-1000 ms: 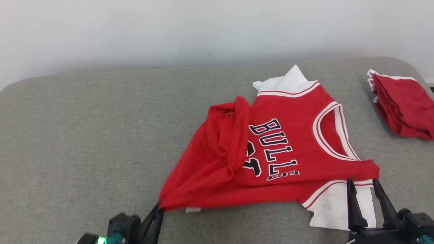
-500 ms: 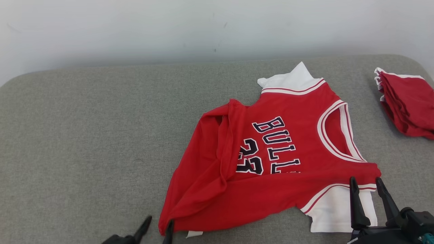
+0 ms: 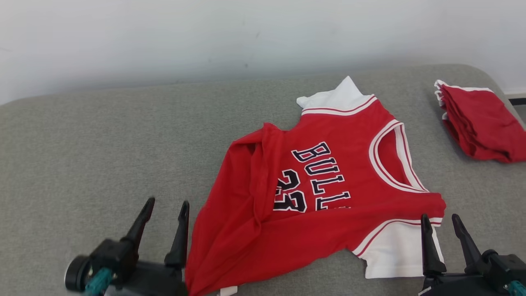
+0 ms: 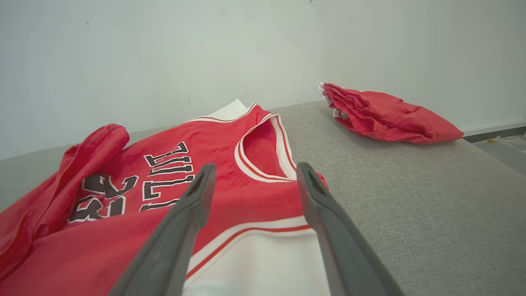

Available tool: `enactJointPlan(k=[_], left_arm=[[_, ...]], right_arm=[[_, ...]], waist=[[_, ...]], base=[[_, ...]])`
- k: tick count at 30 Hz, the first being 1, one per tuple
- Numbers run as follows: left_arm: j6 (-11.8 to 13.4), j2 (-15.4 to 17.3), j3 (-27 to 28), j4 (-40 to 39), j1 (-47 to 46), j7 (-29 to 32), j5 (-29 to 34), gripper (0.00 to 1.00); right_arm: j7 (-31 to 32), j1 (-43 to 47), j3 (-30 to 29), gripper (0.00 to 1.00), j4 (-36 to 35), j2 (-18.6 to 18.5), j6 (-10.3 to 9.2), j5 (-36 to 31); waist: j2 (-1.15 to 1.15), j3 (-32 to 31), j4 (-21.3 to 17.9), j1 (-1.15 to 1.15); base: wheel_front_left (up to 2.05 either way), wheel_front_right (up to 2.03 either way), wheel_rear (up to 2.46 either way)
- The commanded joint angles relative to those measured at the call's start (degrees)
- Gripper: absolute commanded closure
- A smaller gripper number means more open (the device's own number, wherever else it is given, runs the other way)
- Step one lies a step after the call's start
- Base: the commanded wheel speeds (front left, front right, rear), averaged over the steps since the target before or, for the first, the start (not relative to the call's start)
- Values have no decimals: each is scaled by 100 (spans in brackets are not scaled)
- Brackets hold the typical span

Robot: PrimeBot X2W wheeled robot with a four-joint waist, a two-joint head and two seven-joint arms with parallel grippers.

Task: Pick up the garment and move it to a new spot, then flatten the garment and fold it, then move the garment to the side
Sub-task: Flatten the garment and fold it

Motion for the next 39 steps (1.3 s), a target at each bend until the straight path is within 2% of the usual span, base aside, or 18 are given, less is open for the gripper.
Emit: enactJointPlan(k=[1,10,18,29,30,31,32,39], left_arm=[[-45,-45,-21,71,-191,-27,63,0],[-457,-349,-447,1012,-1402,235,260,0],[-738,-594,-659,2086,-2014,342,242,0],[-957,-746,-771,3392,-2448,337,175,2],[-982,-763,-769,3492,-2501,297,162,52],[-1008,-772,-773,3576,-2557,260,165,69],[-1029,-789,-784,3641,-2600,240,167,100],[-1104,-750,-641,3601,-2985,3,109,100]], right_arm=[[-27,-49,0,0,-1,-28,-16,30],[-28,-240,81,0,15,-6,-16,61],[-28,-340,103,0,18,100,-16,97],[-28,-481,85,0,-6,121,-16,115],[-28,-478,79,0,-12,131,-16,106],[-28,-480,67,0,-26,140,-16,92],[-28,-476,52,0,-36,142,-16,82],[-28,-392,5,0,-35,147,-16,37]], waist=[[0,28,-94,0],[0,209,-642,0],[0,512,-1140,0],[0,774,-1375,0],[0,783,-1378,0],[0,790,-1378,0],[0,790,-1368,0],[0,703,-1172,0]], base=[[0,0,0],[0,0,0],[0,0,0],[0,0,0],[0,0,0],[0,0,0],[0,0,0],[0,0,0]])
